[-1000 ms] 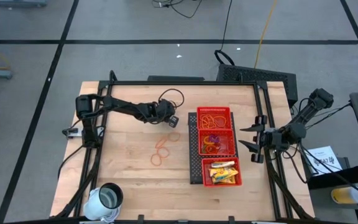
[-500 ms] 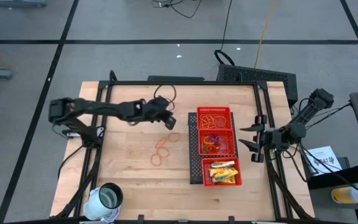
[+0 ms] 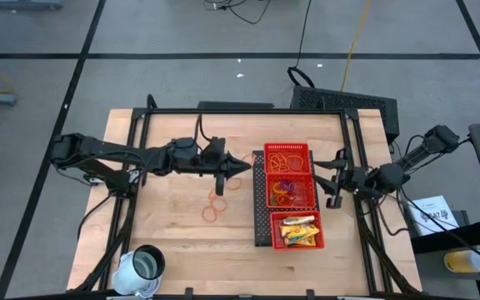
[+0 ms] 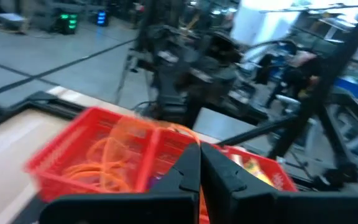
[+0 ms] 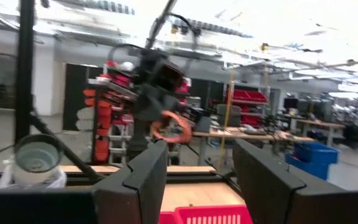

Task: Pick & Place Office Desk Supplies
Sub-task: Put the orange rubber band into the top red bin on the shelf

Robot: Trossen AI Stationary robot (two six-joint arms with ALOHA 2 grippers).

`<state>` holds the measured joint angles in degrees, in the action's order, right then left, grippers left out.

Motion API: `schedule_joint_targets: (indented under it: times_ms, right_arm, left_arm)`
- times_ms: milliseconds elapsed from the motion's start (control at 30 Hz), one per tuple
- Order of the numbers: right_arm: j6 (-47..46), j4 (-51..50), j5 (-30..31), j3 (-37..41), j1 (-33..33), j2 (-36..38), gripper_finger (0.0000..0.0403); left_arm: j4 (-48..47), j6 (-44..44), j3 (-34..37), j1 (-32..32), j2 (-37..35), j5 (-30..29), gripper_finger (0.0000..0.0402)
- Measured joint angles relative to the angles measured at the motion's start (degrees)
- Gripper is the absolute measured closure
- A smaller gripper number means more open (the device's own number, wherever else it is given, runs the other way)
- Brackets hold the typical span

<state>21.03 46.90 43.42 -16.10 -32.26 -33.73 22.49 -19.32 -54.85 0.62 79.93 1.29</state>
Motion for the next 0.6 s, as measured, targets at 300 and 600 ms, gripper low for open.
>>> schedule_joint_targets:
  times_ms: [300, 600]
  right_arm:
    - [-4.7, -0.1, -8.6, -4.3, 8.2, -10.9, 0.0232]
    - [-9.7, 0.0, -15.1, -5.6, 14.7, -15.9, 0.0232]
  left_arm:
    - [0.7, 0.2, 0.0, 0.7, 0.1, 0.4, 0.0399]
    - [0.4, 3.1, 0.0, 0.7, 0.1, 1.8, 0.0397]
